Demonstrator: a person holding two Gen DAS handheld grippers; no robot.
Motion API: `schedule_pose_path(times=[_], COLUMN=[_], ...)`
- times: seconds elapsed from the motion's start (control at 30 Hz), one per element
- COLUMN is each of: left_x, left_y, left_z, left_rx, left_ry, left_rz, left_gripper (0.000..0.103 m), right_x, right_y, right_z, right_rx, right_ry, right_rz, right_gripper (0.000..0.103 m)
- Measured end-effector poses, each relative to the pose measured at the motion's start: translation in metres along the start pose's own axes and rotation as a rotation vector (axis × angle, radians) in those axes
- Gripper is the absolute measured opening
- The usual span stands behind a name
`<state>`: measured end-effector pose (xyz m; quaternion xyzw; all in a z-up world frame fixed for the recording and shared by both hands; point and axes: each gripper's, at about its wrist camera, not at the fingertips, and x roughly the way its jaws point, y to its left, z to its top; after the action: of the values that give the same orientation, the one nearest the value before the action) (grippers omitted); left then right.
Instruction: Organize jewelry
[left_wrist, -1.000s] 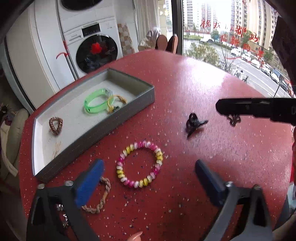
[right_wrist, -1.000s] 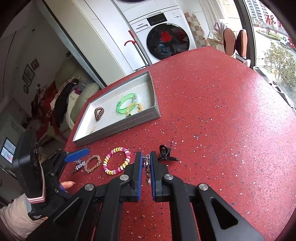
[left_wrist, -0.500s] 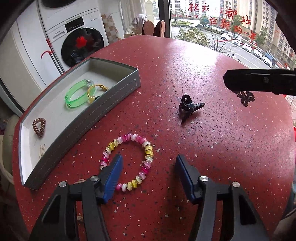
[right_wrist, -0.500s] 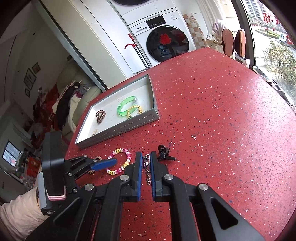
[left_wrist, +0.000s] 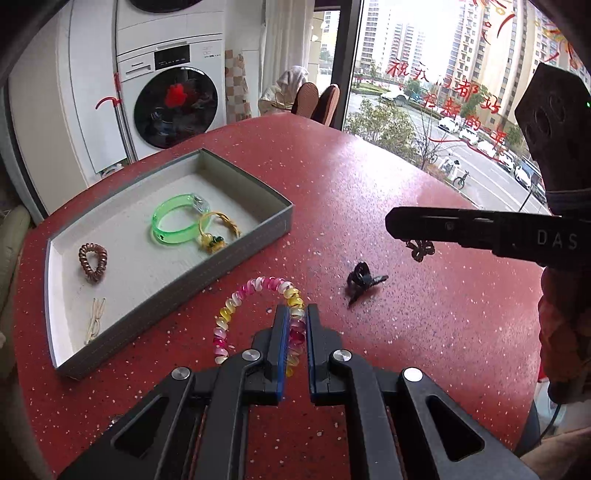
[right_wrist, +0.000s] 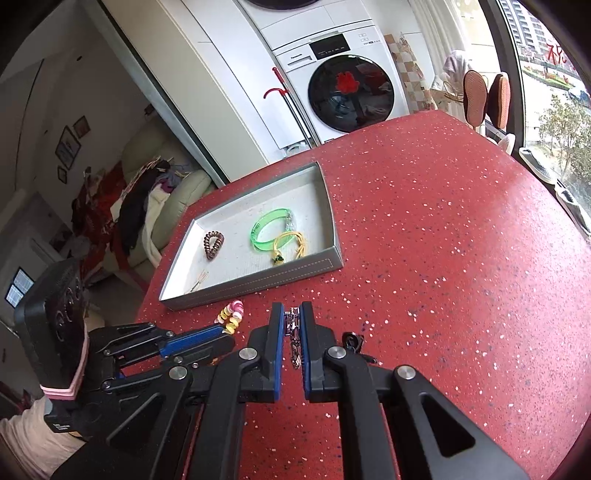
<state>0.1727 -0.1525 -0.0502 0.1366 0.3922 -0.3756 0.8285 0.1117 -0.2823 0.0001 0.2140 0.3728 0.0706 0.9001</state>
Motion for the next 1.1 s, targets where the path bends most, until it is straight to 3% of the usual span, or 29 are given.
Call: schedule_pose_path(times=[0.33, 0.6, 0.8, 1.1], left_x=[-0.044, -0.032, 0.0, 0.029], left_y=[0.071, 0.13, 0.149, 0.146], left_z=[0.031, 0.055, 0.057, 0.046], left_rx=[-0.147, -0.249, -0.304, -0.273], left_ry=[-0.076, -0.066, -0.019, 0.042], left_rz=[0.131, 0.206, 0.257, 0.3], left_gripper=[0.027, 0.027, 0.027, 0.027], right_x=[0.051, 0.114, 0.155, 0.183], right_y=[0.026, 0.031, 0.018, -0.001], right_z=[0.064, 0.103, 0.106, 0.09], right_rx=[-0.05, -0.075, -0.064, -0.038], right_ry=[0.034, 0.084, 0.119, 0.165], right_rz=[0.047, -0.008, -0.073, -0.107], right_gripper=[0.009, 0.009, 0.009, 0.009])
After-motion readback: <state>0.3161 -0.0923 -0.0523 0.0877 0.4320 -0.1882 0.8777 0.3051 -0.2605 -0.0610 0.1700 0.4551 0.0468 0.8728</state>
